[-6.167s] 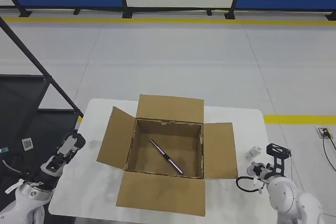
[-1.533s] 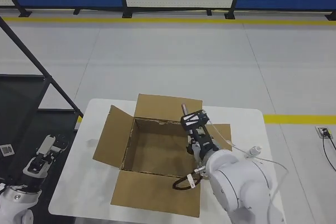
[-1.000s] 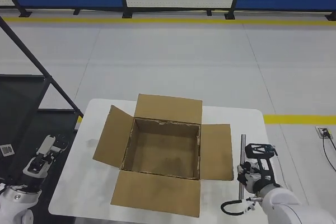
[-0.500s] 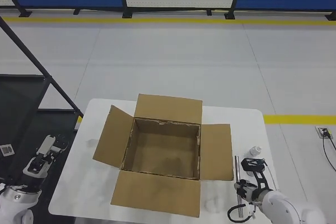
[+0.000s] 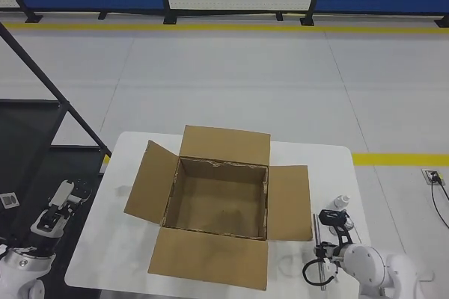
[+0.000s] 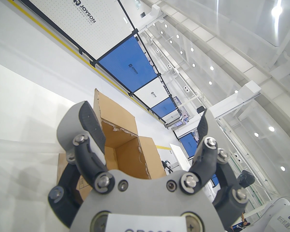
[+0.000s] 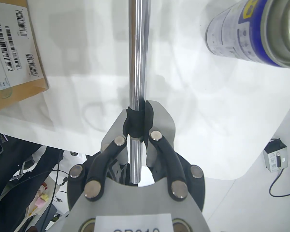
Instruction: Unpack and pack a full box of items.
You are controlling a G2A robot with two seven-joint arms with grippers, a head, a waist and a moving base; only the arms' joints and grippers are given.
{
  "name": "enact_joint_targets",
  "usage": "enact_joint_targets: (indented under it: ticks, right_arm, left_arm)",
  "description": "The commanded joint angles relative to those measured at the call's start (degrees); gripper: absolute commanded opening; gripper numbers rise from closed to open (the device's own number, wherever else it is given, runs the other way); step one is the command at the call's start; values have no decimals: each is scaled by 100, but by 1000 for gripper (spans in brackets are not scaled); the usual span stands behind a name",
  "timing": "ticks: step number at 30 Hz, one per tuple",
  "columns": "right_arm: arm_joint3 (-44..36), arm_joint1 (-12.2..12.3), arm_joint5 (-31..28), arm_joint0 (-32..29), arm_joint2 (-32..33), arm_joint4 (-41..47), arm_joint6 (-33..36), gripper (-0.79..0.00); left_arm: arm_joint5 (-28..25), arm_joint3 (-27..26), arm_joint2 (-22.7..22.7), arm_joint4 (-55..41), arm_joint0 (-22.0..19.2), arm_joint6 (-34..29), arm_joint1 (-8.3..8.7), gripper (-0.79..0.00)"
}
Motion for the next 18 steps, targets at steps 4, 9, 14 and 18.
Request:
enact_joint_targets:
  ticks: [4, 9, 14, 18]
  right_arm:
    - [394, 25, 192, 232, -110, -110, -29, -785]
    - [624, 56, 253, 364, -161, -117, -9, -785]
    - [731, 83, 299, 404, -203, -67, -39, -751]
    - [799, 104, 338, 425, -238, -42, -66, -570]
  left_arm:
    - [0, 0, 0, 0, 0, 0, 0, 0]
    - [0, 0, 0, 0, 0, 0, 0, 0]
    - [0, 0, 0, 0, 0, 0, 0, 0]
    - [0, 0, 0, 0, 0, 0, 0, 0]
